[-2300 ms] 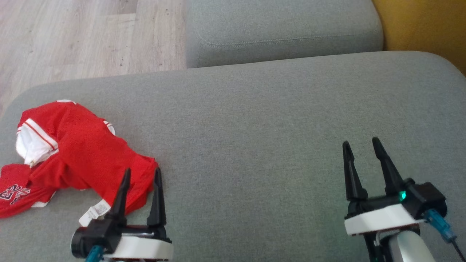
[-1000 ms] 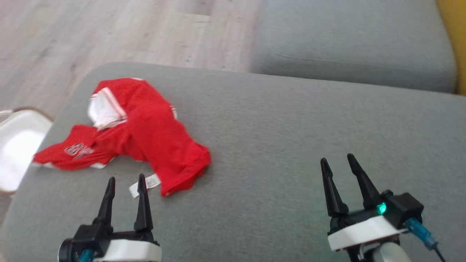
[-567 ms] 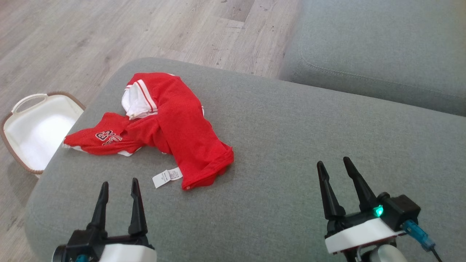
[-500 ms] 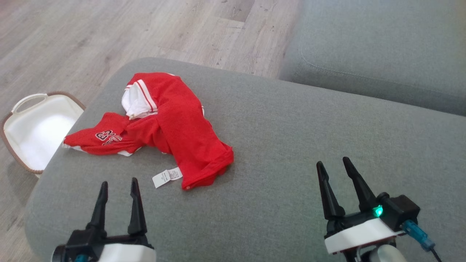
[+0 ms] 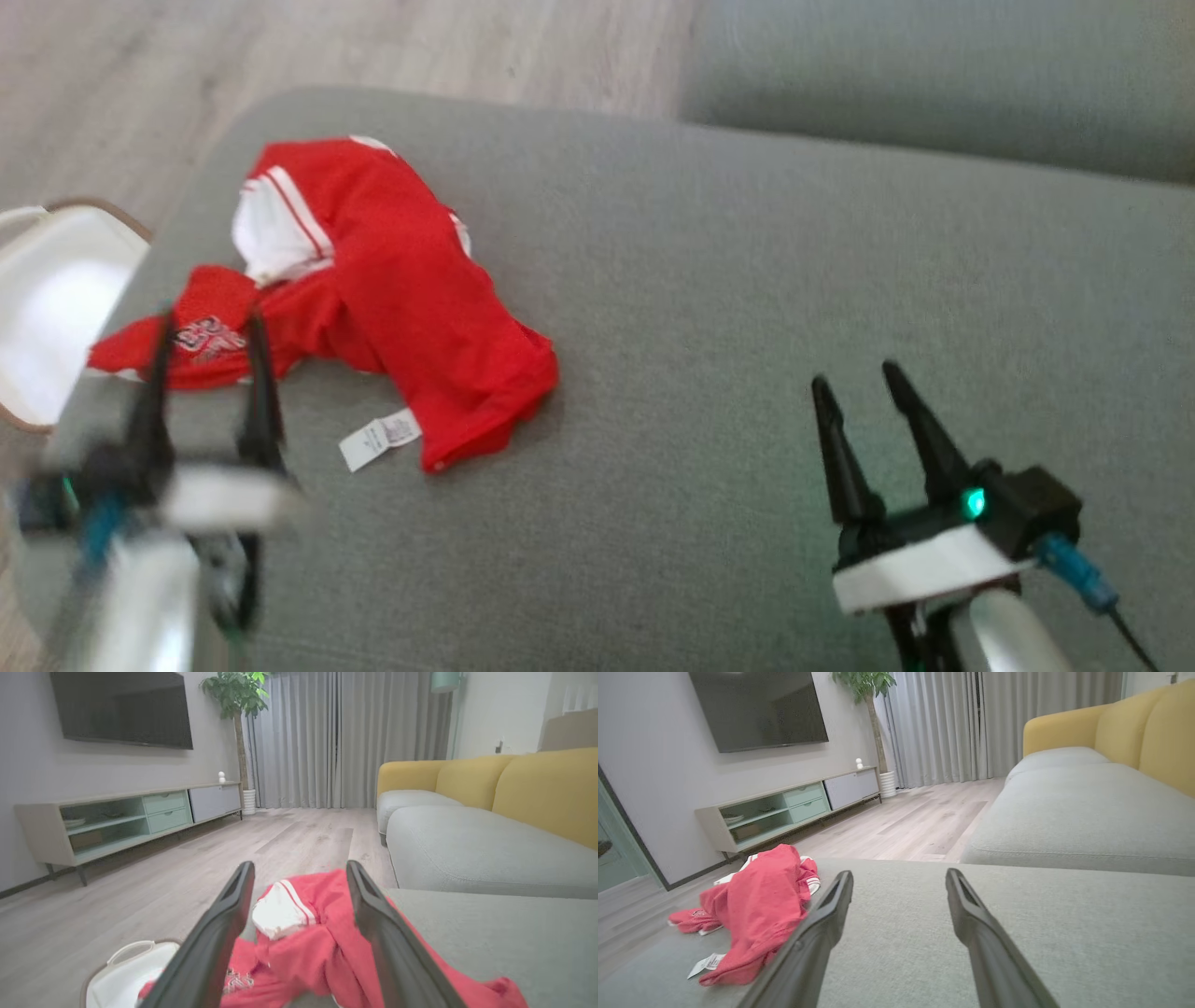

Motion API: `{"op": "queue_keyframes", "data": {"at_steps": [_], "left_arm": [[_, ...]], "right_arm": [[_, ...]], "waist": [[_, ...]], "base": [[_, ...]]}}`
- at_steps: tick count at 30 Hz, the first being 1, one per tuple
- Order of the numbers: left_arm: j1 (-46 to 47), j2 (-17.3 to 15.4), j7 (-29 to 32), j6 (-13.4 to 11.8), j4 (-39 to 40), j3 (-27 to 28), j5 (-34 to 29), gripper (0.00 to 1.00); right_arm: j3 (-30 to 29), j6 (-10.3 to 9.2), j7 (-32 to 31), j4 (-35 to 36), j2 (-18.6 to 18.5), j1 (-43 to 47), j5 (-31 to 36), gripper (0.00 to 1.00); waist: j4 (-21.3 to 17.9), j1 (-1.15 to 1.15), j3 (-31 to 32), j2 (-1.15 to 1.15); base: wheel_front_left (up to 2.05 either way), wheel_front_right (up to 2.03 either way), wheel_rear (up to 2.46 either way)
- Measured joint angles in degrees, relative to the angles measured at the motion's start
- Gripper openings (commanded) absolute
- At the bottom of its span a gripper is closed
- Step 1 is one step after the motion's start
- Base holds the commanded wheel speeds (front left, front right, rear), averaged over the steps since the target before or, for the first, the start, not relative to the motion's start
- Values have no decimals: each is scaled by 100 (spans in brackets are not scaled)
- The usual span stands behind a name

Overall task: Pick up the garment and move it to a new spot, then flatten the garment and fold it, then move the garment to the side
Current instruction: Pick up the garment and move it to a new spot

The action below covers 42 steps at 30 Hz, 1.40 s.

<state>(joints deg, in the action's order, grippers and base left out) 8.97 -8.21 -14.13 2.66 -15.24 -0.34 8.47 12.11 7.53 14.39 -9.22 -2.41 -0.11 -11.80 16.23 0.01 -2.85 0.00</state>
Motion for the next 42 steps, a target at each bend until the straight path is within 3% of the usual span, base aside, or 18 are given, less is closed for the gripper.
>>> {"op": "queue_keyframes", "data": {"at_steps": [8,11,16,18,28,29,30,34,42], "left_arm": [[2619,-849,1160,415,-1215,-442,-135,100],[3330,-1040,2022,447,-1945,-675,-149,100],[3913,-1226,2841,492,-2875,-1031,142,100],[4139,-1254,3121,492,-3231,-1230,611,100],[4429,-1437,3364,492,-3786,-1831,1288,100],[4468,-1437,3416,492,-3854,-1868,1349,31],[4492,-1438,3429,492,-3895,-1902,1402,0],[4573,-1452,3070,492,-3990,-1936,1593,0],[4980,-1429,1424,387,-3763,-1772,1592,0]], "right_arm": [[-289,0,0,238,-16,-553,293,100],[-312,0,1,281,-20,-664,346,100],[-339,0,1,319,-24,-804,313,100],[-334,0,1,354,-24,-891,313,100],[-347,0,9,435,-26,-1107,314,100],[-348,0,9,435,-26,-1140,314,100],[-350,0,9,435,-26,-1160,314,100],[-361,0,9,423,-26,-1211,314,100],[-318,0,9,300,-27,-1201,201,100]], "waist": [[-381,1,-817,0],[-558,2,-1097,0],[-895,1,-1460,0],[-1071,1,-1644,0],[-1333,0,-2034,0],[-1343,0,-2053,0],[-1350,0,-2061,0],[-1353,0,-2044,0],[-1397,-1,-1613,0]], "base": [[0,0,0],[0,0,0],[0,0,0],[0,0,0],[0,0,0],[0,0,0],[0,0,0],[0,0,0],[0,0,0]]}}
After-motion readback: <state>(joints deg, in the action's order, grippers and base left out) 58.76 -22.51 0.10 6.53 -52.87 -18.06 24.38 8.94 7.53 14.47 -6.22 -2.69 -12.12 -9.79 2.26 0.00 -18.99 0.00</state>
